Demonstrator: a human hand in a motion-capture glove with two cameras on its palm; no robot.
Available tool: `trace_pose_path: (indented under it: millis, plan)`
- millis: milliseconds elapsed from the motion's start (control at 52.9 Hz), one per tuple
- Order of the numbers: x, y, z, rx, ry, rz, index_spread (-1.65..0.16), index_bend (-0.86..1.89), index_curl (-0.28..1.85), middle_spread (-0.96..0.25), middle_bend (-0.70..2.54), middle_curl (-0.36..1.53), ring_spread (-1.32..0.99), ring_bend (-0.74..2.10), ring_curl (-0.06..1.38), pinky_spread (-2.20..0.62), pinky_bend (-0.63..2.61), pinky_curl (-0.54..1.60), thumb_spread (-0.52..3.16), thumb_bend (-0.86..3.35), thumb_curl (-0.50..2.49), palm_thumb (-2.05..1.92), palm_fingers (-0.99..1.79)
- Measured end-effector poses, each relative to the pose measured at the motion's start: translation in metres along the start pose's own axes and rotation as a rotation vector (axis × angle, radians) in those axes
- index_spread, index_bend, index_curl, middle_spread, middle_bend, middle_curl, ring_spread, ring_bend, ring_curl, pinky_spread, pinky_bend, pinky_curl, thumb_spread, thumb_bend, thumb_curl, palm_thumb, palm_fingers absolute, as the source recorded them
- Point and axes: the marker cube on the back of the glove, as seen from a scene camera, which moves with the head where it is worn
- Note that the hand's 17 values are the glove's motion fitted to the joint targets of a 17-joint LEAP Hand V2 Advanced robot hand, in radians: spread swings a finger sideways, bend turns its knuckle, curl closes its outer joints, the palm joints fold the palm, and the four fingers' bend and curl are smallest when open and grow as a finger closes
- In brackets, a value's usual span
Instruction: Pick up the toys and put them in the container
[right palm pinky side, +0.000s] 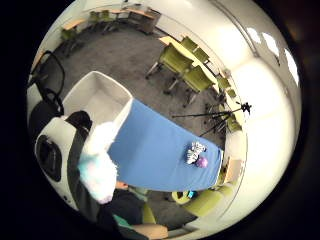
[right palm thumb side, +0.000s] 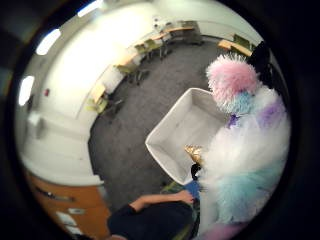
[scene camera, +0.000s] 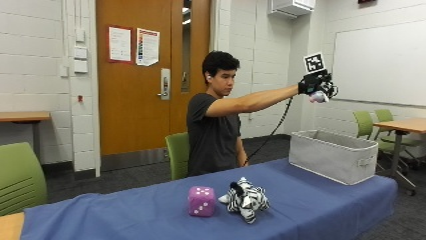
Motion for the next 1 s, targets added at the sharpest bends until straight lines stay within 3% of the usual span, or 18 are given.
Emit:
trace_pose_path:
  millis: [170, 246, 321, 416, 454, 473, 510, 529, 567, 586, 605, 718, 832, 1002]
  plan:
    - [-0.012, -0.018, 0.032, -0.029, -0.118, -0.142, -0.52, 0.16, 1.36, -0.49, 0.71, 0.85, -0.41, 1.16, 0.49, -0.43, 0.82, 0.37, 0.77, 0.19, 1.15, 0.62, 1.08]
    - [-0.020, -0.029, 0.044, -0.034, -0.124, -0.036, -0.53, 0.16, 1.37, -0.49, 0.71, 0.86, -0.41, 1.17, 0.49, -0.43, 0.82, 0.37, 0.77, 0.19, 1.17, 0.62, 1.08]
    - [-0.026, -0.027, 0.054, -0.067, -0.133, -0.104, -0.53, 0.15, 1.39, -0.50, 0.71, 0.87, -0.41, 1.17, 0.49, -0.43, 0.82, 0.37, 0.78, 0.19, 1.20, 0.61, 1.08]
    - [-0.018, -0.028, 0.069, -0.140, -0.053, -0.019, -0.53, 0.14, 1.40, -0.50, 0.70, 0.88, -0.40, 1.19, 0.49, -0.43, 0.82, 0.37, 0.79, 0.20, 1.22, 0.61, 1.06]
    - [-0.013, -0.025, 0.073, -0.174, -0.018, -0.016, -0.53, 0.10, 1.39, -0.51, 0.65, 0.88, -0.41, 1.16, 0.49, -0.41, 0.88, 0.39, 0.81, 0.17, 1.21, 0.57, 0.94]
    - [-0.012, -0.025, 0.075, -0.191, -0.020, -0.003, -0.52, -0.02, 1.35, -0.51, 0.59, 0.86, -0.42, 1.14, 0.48, -0.37, 0.88, 0.39, 0.86, 0.11, 1.16, 0.49, 0.60]
    - [-0.011, -0.024, 0.076, -0.217, -0.044, 0.022, -0.51, 0.00, 1.30, -0.49, 0.59, 0.86, -0.40, 1.11, 0.50, -0.31, 0.91, 0.44, 0.98, 0.06, 1.08, 0.38, 0.43]
    - [-0.011, -0.023, 0.076, -0.222, -0.053, 0.022, -0.50, -0.04, 1.25, -0.42, 0.42, 0.80, -0.33, 0.91, 0.45, -0.25, 1.01, 0.47, 1.00, -0.04, 1.02, 0.24, -0.06]
    - [-0.007, -0.021, 0.076, -0.216, -0.046, 0.012, -0.49, -0.02, 1.17, -0.35, 0.32, 0.77, -0.25, 0.78, 0.45, -0.20, 1.13, 0.50, 1.03, -0.08, 0.95, 0.15, -0.27]
    - [-0.005, -0.021, 0.075, -0.209, -0.039, 0.015, -0.49, -0.01, 1.14, -0.33, 0.33, 0.76, -0.24, 0.77, 0.43, -0.18, 1.14, 0.48, 1.06, -0.06, 0.93, 0.15, -0.18]
    - [-0.003, -0.020, 0.075, -0.203, -0.037, 0.023, -0.48, -0.01, 1.10, -0.30, 0.29, 0.73, -0.21, 0.68, 0.38, -0.15, 1.14, 0.46, 1.06, -0.09, 0.89, 0.09, -0.28]
    - [0.013, -0.011, 0.069, -0.177, -0.002, -0.016, -0.44, 0.00, 0.92, -0.20, 0.22, 0.66, -0.13, 0.53, 0.28, -0.07, 1.12, 0.42, 1.11, -0.06, 0.75, -0.01, -0.25]
    - [-0.032, -0.004, 0.060, -0.165, 0.109, 0.052, -0.39, 0.00, 0.76, -0.14, 0.22, 0.63, -0.10, 0.49, 0.26, -0.03, 1.02, 0.39, 1.13, -0.06, 0.65, -0.05, -0.25]
    - [0.007, 0.029, 0.025, -0.119, 0.040, 0.060, -0.35, 0.04, 0.57, -0.10, 0.21, 0.59, -0.09, 0.41, 0.25, -0.01, 0.95, 0.35, 1.14, -0.06, 0.52, -0.06, -0.22]
